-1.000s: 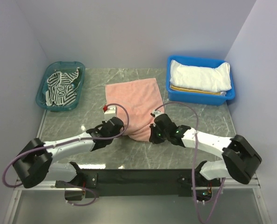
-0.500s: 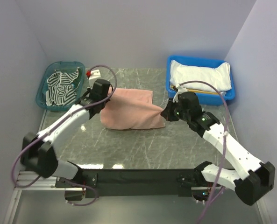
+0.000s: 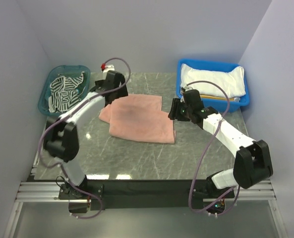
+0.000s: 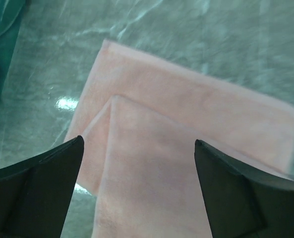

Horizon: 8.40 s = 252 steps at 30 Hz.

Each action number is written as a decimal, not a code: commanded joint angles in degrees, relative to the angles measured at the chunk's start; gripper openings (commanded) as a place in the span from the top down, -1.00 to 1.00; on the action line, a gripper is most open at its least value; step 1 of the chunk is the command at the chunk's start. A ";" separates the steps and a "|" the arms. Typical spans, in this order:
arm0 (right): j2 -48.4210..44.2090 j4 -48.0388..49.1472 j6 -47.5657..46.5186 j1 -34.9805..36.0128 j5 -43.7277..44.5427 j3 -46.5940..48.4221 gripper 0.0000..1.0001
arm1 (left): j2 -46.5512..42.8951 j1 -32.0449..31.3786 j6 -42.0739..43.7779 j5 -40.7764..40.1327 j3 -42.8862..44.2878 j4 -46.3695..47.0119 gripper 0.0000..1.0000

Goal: Fold and stack the towels
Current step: Flatten out the crumpled towel

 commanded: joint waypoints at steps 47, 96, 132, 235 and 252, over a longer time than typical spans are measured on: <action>-4.73 5.03 -2.48 2.02 -10.87 -15.26 1.00 | -30.11 -2.02 -10.52 13.47 -41.86 12.35 0.99; -4.15 4.29 -4.41 15.10 -8.14 -8.83 0.28 | -31.55 -2.20 -17.83 16.70 -40.52 -0.19 -0.22; 14.86 6.58 -8.28 12.56 -0.93 7.91 0.00 | -15.16 2.12 -14.56 12.92 -18.79 6.35 -0.66; 20.83 6.75 -25.16 47.19 0.09 15.96 0.28 | -44.27 29.18 -2.89 14.60 -37.18 -1.83 -0.99; 34.09 10.44 -28.67 53.35 18.39 26.24 0.40 | -44.97 29.35 -2.80 14.16 -37.27 -1.92 -0.99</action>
